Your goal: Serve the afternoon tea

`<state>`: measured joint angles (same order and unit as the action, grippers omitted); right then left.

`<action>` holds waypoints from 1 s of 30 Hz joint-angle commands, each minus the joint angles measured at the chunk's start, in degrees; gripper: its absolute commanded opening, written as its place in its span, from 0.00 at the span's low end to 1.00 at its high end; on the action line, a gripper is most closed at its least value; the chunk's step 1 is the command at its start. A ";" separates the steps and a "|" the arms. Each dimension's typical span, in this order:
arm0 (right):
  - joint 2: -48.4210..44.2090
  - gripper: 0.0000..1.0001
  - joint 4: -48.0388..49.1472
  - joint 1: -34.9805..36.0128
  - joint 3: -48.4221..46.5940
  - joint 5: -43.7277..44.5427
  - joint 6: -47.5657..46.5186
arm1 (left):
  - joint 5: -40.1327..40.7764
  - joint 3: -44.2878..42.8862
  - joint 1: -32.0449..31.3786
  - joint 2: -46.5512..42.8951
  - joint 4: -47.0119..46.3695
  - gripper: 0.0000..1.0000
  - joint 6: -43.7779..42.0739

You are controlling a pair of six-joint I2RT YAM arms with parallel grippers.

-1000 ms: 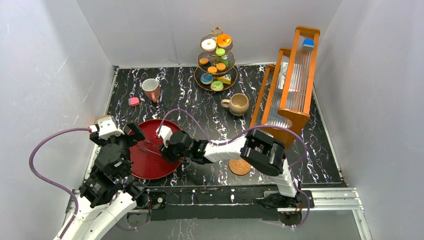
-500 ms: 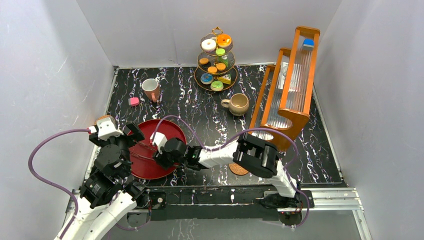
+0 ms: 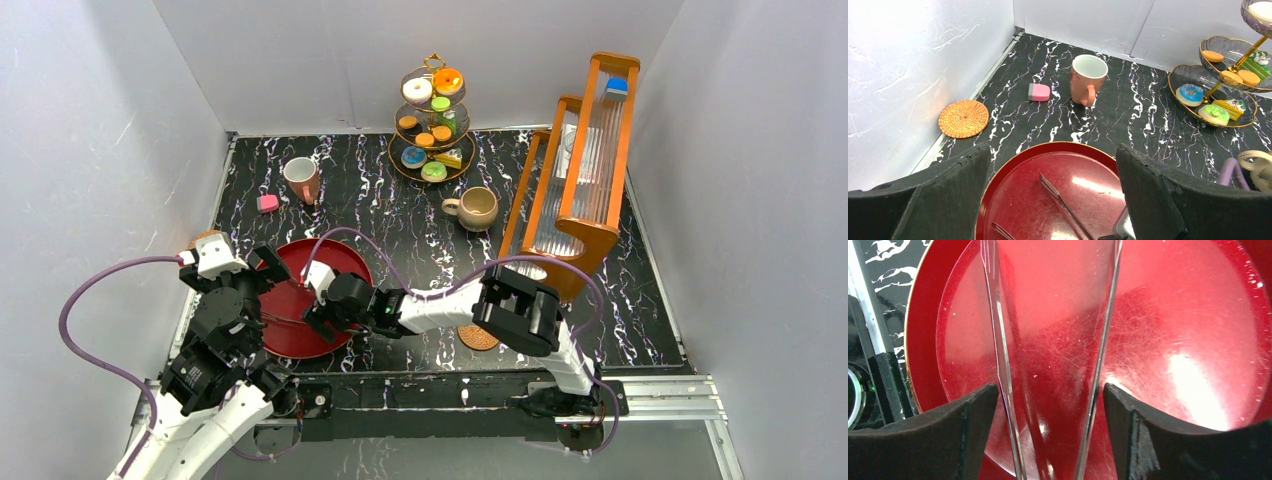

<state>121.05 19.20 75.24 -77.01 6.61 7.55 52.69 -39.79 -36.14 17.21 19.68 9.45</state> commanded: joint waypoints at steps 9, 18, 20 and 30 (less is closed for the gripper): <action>-16.96 0.99 -7.44 -0.91 2.55 9.59 -0.34 | -1.78 0.04 -0.25 1.97 -1.29 0.92 0.69; -27.33 0.99 -22.79 -3.61 4.24 15.53 1.65 | -7.79 -1.41 -0.22 6.87 -0.49 0.92 3.25; -30.01 0.99 -24.65 -3.70 5.83 16.59 1.83 | -10.73 -3.34 -0.23 10.17 1.40 0.90 4.87; -39.10 0.92 -37.78 -5.51 14.45 20.92 8.48 | -13.20 -7.18 -0.24 20.67 -3.38 0.88 3.31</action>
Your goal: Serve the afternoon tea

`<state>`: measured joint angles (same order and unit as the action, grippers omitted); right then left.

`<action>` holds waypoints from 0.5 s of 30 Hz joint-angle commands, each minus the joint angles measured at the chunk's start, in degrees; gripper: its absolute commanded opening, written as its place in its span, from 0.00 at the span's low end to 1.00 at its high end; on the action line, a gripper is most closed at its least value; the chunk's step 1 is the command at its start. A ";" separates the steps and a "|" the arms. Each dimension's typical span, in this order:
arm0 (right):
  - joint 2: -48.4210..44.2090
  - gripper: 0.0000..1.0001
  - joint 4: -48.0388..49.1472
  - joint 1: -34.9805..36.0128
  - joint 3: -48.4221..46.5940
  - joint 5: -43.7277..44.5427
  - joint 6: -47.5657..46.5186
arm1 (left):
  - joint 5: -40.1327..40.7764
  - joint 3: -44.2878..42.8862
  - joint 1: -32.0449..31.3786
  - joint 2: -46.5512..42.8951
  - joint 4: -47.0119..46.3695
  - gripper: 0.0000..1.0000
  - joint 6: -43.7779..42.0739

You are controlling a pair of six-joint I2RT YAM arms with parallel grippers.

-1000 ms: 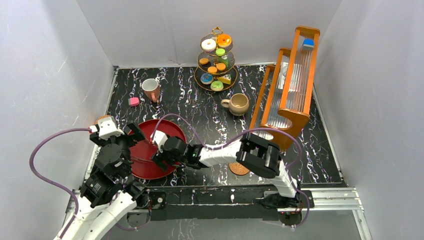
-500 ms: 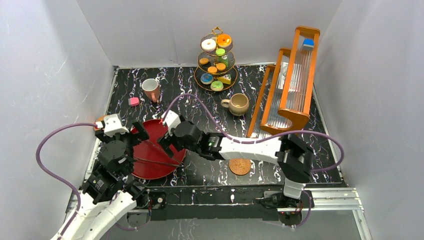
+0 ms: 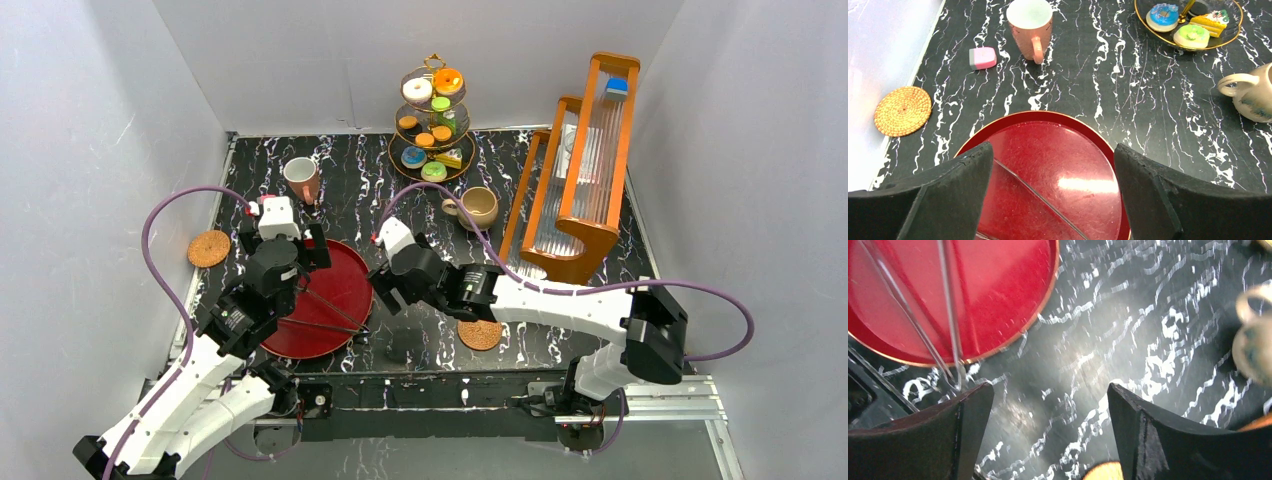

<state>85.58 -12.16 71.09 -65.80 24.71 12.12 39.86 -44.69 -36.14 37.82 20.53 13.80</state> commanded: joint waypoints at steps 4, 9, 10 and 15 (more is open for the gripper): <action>-7.33 0.60 -9.05 -5.48 9.01 1.49 6.66 | -0.92 -0.82 -0.22 -0.26 -6.23 0.89 -1.41; -9.02 0.27 -11.21 -12.78 14.11 -1.21 9.30 | -0.74 1.03 -0.24 -1.42 -5.15 0.89 -1.37; -8.91 0.21 -11.82 -13.76 14.53 -1.69 9.54 | -0.36 1.32 -0.22 -1.89 -5.00 0.89 -1.64; -7.74 0.00 -13.92 -17.12 15.38 -5.36 11.52 | 0.61 2.56 -0.24 -3.88 -5.83 0.90 -2.82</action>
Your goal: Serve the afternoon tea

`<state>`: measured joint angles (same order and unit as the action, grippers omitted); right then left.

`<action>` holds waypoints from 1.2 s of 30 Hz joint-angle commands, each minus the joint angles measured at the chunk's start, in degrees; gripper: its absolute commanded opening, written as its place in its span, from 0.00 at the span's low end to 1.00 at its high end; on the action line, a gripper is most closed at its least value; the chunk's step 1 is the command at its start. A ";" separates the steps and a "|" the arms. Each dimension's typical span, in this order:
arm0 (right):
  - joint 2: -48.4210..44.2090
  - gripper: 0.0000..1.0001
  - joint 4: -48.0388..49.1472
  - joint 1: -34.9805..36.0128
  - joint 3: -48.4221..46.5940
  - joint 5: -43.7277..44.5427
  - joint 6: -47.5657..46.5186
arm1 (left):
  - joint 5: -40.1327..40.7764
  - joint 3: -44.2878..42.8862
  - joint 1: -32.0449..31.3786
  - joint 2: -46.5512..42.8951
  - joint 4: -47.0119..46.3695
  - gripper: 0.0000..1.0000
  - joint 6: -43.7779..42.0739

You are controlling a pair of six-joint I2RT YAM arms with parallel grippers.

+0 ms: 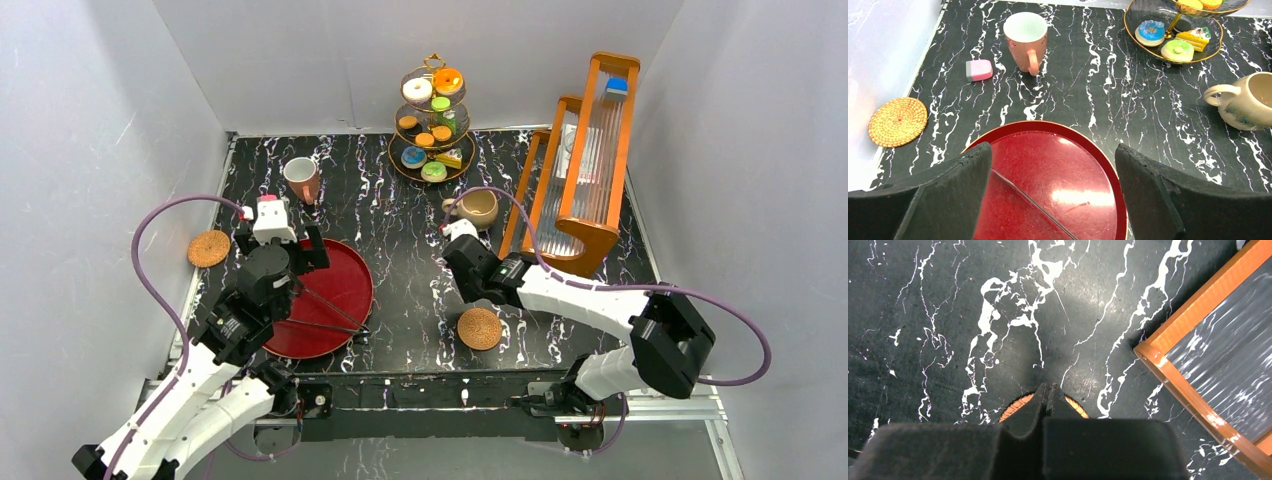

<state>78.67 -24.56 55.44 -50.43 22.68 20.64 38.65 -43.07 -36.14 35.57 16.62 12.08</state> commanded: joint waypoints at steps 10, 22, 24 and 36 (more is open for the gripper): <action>3.08 0.00 -10.54 -1.78 -0.26 -11.52 6.91 | 2.55 2.51 -0.24 -4.42 -2.28 0.91 -1.70; 6.13 0.00 -7.36 -1.80 2.80 -12.49 8.80 | 2.71 2.93 -0.21 -5.92 -2.86 0.91 -2.23; 7.02 0.00 -4.99 -1.79 3.05 -12.84 8.36 | 2.83 2.97 -0.23 -6.24 -2.82 0.91 -2.31; 15.42 0.00 9.13 -1.74 -1.20 -9.50 0.15 | 2.67 3.16 -0.23 -7.31 -2.86 0.91 -1.68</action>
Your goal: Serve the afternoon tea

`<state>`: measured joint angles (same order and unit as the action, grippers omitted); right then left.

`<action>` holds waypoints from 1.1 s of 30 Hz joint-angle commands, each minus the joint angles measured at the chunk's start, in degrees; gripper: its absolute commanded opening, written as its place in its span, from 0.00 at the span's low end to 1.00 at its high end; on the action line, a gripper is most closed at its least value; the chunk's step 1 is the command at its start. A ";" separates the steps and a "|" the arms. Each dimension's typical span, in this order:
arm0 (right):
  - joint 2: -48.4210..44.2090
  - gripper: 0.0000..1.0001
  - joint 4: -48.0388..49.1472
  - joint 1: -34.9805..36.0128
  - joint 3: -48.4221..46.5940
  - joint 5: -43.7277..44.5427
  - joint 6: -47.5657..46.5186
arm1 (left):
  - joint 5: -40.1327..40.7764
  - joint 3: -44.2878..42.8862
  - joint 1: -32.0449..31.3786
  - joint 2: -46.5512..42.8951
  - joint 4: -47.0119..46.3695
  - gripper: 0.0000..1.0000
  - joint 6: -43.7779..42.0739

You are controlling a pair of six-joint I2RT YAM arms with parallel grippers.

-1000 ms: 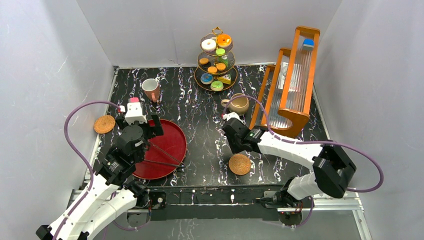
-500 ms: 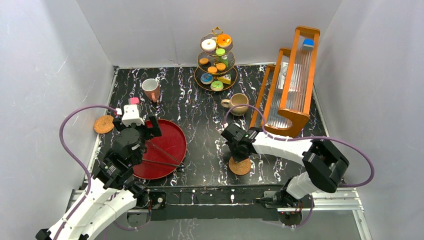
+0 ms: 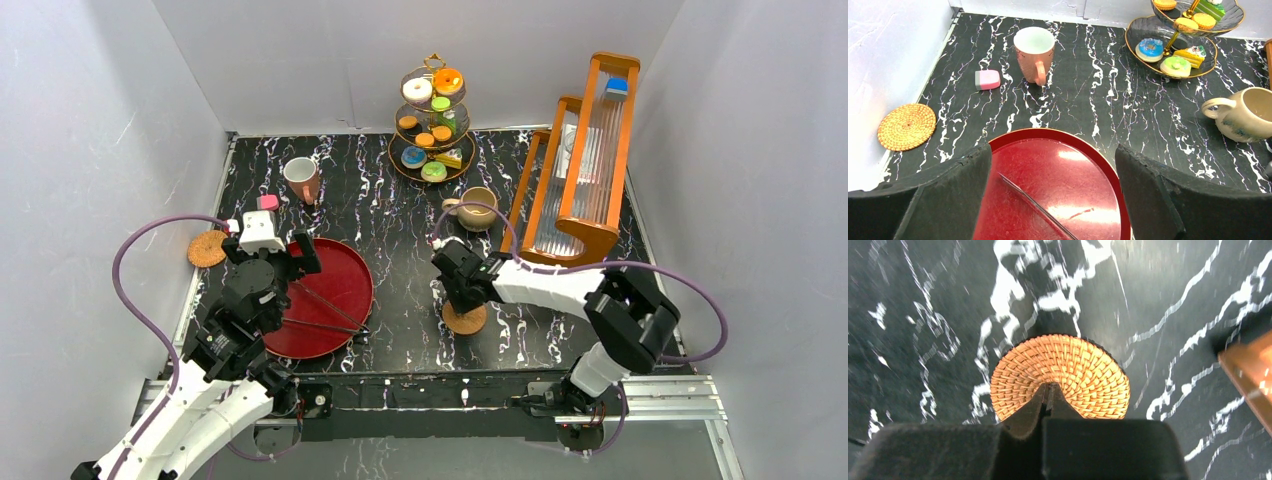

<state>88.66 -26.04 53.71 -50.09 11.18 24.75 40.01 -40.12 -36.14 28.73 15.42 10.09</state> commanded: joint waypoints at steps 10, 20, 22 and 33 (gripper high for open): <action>18.58 0.00 18.51 -2.59 -10.23 1.39 -10.87 | 2.42 0.39 -0.20 -1.29 -1.55 0.91 0.58; 26.45 0.00 20.34 -7.93 -21.78 1.54 -15.59 | 1.89 -0.05 -0.25 0.97 -1.18 0.91 0.98; 27.86 0.00 19.88 -8.98 -23.73 1.51 -16.19 | 2.21 -0.05 -0.19 0.89 -1.02 0.91 0.99; 30.69 0.00 19.51 -12.36 -27.49 -0.38 -17.83 | 3.11 0.57 -0.25 2.19 -1.76 0.91 0.14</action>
<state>116.88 -2.96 42.57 -77.41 11.60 8.99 41.45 -39.92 -36.14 29.58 15.40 10.41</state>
